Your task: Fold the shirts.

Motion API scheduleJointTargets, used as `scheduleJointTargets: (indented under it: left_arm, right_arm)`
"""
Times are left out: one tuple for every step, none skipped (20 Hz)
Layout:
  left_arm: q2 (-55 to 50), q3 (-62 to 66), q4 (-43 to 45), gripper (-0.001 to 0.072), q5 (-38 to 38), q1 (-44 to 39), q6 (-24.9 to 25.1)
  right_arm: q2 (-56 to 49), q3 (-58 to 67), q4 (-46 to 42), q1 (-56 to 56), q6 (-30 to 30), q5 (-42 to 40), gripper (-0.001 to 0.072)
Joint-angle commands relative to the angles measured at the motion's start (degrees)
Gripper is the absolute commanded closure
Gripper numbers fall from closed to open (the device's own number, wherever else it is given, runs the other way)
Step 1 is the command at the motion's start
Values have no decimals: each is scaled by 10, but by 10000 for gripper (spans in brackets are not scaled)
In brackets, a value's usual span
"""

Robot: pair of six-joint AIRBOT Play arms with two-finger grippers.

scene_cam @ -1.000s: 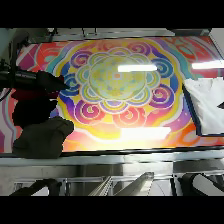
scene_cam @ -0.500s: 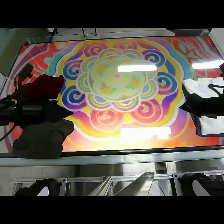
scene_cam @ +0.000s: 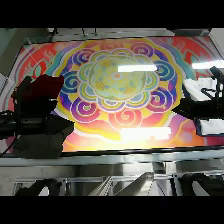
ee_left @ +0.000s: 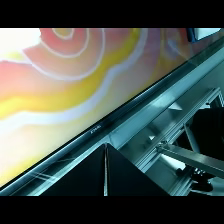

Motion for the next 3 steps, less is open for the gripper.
scheduleJointTargets:
  left_arm:
    - [5,-2,0,696,0,0,0]
    - [5,-2,0,696,0,0,0]
    - [5,-2,0,696,0,0,0]
  right_arm:
    - [0,-1,3,2,0,0,697]
    - [0,-1,3,2,0,0,697]
    - [0,-1,3,2,0,0,696]
